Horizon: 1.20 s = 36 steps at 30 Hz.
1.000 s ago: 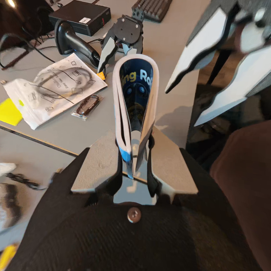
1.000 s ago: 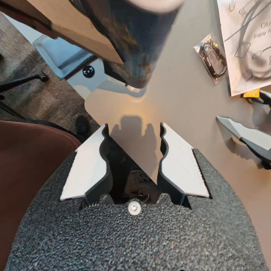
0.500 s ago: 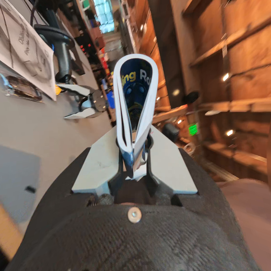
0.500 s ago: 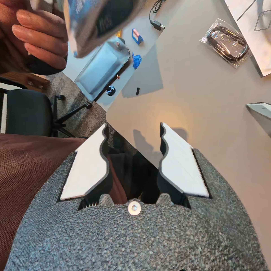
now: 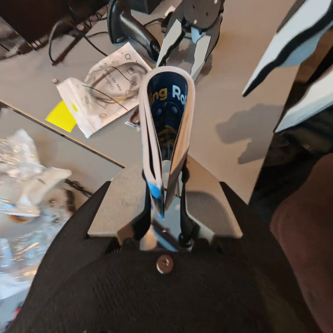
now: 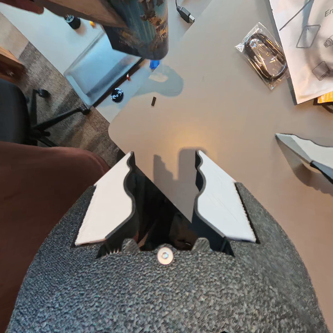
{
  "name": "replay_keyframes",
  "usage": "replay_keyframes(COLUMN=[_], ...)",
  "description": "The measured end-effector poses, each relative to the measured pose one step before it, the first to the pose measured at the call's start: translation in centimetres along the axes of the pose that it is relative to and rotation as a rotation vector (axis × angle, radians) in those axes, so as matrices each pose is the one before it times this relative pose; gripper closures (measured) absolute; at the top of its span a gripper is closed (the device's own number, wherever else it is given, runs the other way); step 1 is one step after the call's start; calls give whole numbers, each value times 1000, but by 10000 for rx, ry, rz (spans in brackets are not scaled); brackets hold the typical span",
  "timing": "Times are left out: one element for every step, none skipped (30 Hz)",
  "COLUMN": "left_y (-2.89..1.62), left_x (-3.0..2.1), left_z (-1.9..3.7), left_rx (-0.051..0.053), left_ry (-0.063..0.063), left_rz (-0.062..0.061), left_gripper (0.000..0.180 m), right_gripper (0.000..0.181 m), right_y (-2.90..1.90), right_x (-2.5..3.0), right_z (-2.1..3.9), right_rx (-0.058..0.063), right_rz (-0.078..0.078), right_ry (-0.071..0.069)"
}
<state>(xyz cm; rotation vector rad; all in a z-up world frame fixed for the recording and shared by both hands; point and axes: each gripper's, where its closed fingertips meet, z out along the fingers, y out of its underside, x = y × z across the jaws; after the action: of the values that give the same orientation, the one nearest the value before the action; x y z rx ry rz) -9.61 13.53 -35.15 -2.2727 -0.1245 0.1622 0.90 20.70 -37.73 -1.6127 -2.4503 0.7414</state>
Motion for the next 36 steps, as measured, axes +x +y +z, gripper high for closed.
replay_keyframes(left_y=[72, 70, 39, 62, 124, 182, 139, 98, 91, 95, 39, -72, -154, -281, -415, -539, -630, -633, -476, -211, -83, -249, -586, -863, -955, -932, -865, -730, -491, -323, -313, -241, -136, -154, -294, -403], left_x=[-60, -92, -104, -96, -43, -46, -58, -49, -60, -33, -38, -53, 7, 134, 210, 215, 216, 176, -89, -383, -567, -561, -420, -332, -341, -348, -447, -641, -747, -738, -706, -723, -759, -798, -755, -620], left_z=[-61, -86, -118, -108, -71, -54, -47, -42, -36, 8, 18, 27, 51, 60, 64, 59, 57, 73, 152, 245, 263, 252, 153, 88, 48, 66, 91, 154, 226, 250, 234, 222, 207, 148, 66, 23], left_rx=[-196, -155, -111, -105, -154, -188, -149, -127, -131, -144, -109, -25, 15, 66, 117, 147, 172, 137, 16, -172, -239, -73, 195, 381, 399, 337, 279, 215, 83, 31, 108, 111, 48, 41, 152, 242], left_ry=[-265, -243, -209, -160, -81, -55, -76, -103, -133, -104, -91, -84, 0, 135, 205, 216, 235, 224, 60, -111, -205, -177, -24, 105, 120, 116, -17, -213, -323, -340, -331, -361, -396, -435, -416, -309], left_rz=[504, 390, 309, 267, 166, 63, 62, 153, 188, 138, 89, 42, -6, -35, 0, 106, 193, 215, 236, 264, 281, 247, 134, 11, -61, -16, 95, 150, 151, 133, 105, 28, -11, 25, 104, 145], left_gripper=[149, 148, 148, 148, 148, 147, 147, 147, 147, 148, 148, 148, 148, 148, 148, 147, 147, 147, 148, 147, 147, 148, 147, 147, 147, 146, 145, 144, 142, 142, 142, 144, 144, 144, 145, 145], right_gripper=[115, 116, 117, 118, 119, 119, 119, 120, 121, 121, 121, 121, 121, 120, 120, 120, 119, 119, 120, 121, 121, 120, 121, 121, 120, 117, 113, 112, 112, 113, 116, 117, 117, 119, 119, 119], right_y=[-12, -39, -99, -196, -291, -346, -380, -448, -500, -517, -585, -746, -818, -743, -691, -621, -428, -2, 452, 655, 395, -110, -399, -460, -455, -418, -312, -186, 48, 278, 524, 506, 265, 4, -198, -340], right_x=[237, 267, 222, 202, 176, 147, 144, 117, 35, 43, 127, 23, -44, 70, 122, 168, 425, 622, 919, 1219, 878, 502, 387, 268, 269, 340, 251, 100, 83, 318, 537, 444, 135, -96, -208, -158], right_z=[244, 250, 243, 226, 207, 189, 176, 165, 123, 92, 49, -33, -118, -190, -254, -334, -345, -295, -263, -258, -272, -416, -519, -501, -426, -306, -197, -88, 16, 112, 171, 172, 67, -57, -200, -306], right_rx=[-105, -99, -71, -18, 36, 73, 85, 125, 162, 175, 211, 307, 362, 315, 286, 262, 141, -141, -454, -553, -326, 61, 271, 289, 250, 197, 128, 47, -74, -213, -375, -388, -254, -131, -66, -27], right_rz=[-277, -299, -314, -292, -222, -153, -101, -96, -137, -203, -255, -303, -326, -308, -302, -317, -395, -526, -567, -457, -282, -141, -73, -47, -2, 127, 293, 440, 529, 528, 458, 394, 332, 368, 366, 273], right_ry=[65, 61, 12, -37, -95, -162, -181, -187, -204, -164, -76, -125, -181, -148, -154, -151, 15, 147, 348, 548, 333, 148, 162, 151, 211, 288, 240, 148, 145, 330, 499, 473, 306, 174, 106, 182])
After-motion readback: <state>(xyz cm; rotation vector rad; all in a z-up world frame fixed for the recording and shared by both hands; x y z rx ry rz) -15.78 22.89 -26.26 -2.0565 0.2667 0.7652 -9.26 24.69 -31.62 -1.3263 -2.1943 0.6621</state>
